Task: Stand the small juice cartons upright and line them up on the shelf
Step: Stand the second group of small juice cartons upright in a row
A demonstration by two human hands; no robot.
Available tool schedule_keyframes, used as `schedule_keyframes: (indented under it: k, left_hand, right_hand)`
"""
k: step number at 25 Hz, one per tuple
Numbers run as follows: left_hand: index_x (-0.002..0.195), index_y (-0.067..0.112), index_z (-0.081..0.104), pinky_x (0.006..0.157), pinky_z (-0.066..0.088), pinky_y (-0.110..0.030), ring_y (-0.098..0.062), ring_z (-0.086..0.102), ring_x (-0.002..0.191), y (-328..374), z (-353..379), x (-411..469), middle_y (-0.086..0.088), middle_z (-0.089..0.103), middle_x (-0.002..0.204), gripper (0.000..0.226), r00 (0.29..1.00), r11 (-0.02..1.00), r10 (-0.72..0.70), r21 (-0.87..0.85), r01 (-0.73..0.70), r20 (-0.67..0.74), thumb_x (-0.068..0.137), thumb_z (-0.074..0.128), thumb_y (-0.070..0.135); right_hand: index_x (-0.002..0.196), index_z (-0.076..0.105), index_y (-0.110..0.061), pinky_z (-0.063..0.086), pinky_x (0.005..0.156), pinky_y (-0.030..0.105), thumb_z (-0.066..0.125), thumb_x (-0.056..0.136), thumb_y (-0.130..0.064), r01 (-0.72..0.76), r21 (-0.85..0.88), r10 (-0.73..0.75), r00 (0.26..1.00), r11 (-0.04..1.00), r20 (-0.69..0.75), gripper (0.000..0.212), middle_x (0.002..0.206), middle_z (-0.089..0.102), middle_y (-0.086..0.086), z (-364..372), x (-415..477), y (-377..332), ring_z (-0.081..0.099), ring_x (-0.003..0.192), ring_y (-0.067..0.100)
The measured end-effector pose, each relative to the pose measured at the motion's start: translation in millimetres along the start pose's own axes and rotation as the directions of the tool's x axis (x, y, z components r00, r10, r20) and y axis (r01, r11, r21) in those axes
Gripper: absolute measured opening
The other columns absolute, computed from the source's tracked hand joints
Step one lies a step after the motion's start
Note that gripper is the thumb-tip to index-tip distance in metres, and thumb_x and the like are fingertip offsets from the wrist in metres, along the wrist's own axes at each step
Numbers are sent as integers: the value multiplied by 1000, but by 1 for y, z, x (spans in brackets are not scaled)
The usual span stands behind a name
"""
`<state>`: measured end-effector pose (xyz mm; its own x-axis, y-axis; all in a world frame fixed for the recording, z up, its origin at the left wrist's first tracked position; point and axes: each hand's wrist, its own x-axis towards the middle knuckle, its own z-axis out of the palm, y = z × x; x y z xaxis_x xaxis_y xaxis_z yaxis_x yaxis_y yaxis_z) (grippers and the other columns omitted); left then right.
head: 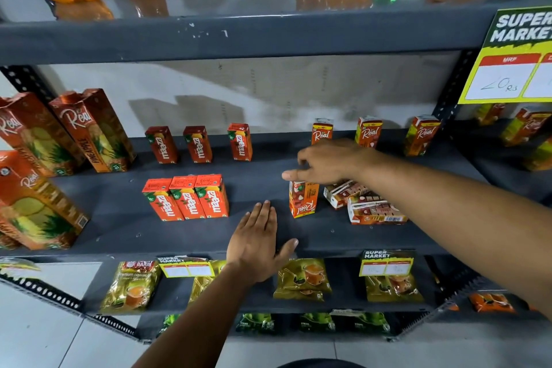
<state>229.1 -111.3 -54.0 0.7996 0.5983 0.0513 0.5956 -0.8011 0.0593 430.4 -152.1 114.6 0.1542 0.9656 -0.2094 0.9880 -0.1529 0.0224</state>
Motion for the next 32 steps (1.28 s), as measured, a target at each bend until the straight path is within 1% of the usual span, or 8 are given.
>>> schedule_keyframes:
  k: [4,10,13,15,17,20,25,32]
  left_hand:
    - [150,7,7,118,3,-37,-24,2,148,0,0,0,-12,6,161,100,1000,1000,5,5,-5,-5,81,-3,77]
    - [150,6,7,118,2,-37,-24,3,148,1,-3,-1,-13,7,161,98,1000,1000,6,10,-6,-1,82,0,76]
    - [150,5,6,118,2,-37,-24,2,148,1,-3,-2,-13,6,161,99,1000,1000,15,7,-15,-2,81,-3,77]
    - [150,6,5,118,0,-37,-24,0,148,1,-3,-2,-13,4,161,99,1000,1000,16,0,-16,1,81,-3,77]
    - [150,6,4,118,-2,-36,-23,-1,148,1,-3,-1,-12,2,162,98,1000,1000,4,-10,-4,-5,82,-3,76]
    - [150,6,4,118,-2,-36,-23,-1,148,1,-3,-2,-12,3,162,97,1000,1000,11,-7,-11,1,82,0,76]
    - [150,7,3,119,-1,-37,-23,-2,148,1,-5,-2,-11,2,162,99,1000,1000,9,-9,-9,2,80,-5,77]
    - [150,7,0,120,1,-39,-23,-3,148,1,-6,-2,-11,0,162,99,999,1000,12,-5,-12,31,80,-5,77]
  right_hand:
    - [141,43,-30,42,93,35,69,77,-58,216,179,-226,973,960,39,74,144,46,1,-4,-3,0,45,127,21]
    - [113,65,-28,40,77,37,72,80,-26,304,-337,-328,944,891,-15,34,107,66,-1,17,8,-31,55,104,24]
    - [105,65,-34,36,62,29,75,75,-32,202,79,-178,953,976,-247,32,94,62,-11,11,10,-11,53,91,14]
    - [107,56,-31,43,62,24,79,76,-29,136,649,150,919,748,-365,39,102,63,-9,18,4,4,61,92,13]
    - [116,51,-23,48,77,27,81,75,-20,77,832,296,913,550,-280,50,116,64,-1,37,3,8,62,103,17]
    - [128,52,-19,43,98,39,81,75,-24,-64,728,215,970,683,-116,60,126,64,4,72,6,4,59,116,22]
    - [130,49,-28,-2,117,53,77,76,-46,-149,517,253,958,843,-136,63,132,63,3,101,8,4,45,133,29]
    - [141,39,-30,35,94,33,80,72,-33,-90,395,69,995,914,69,81,142,53,-1,69,-5,41,48,127,24]
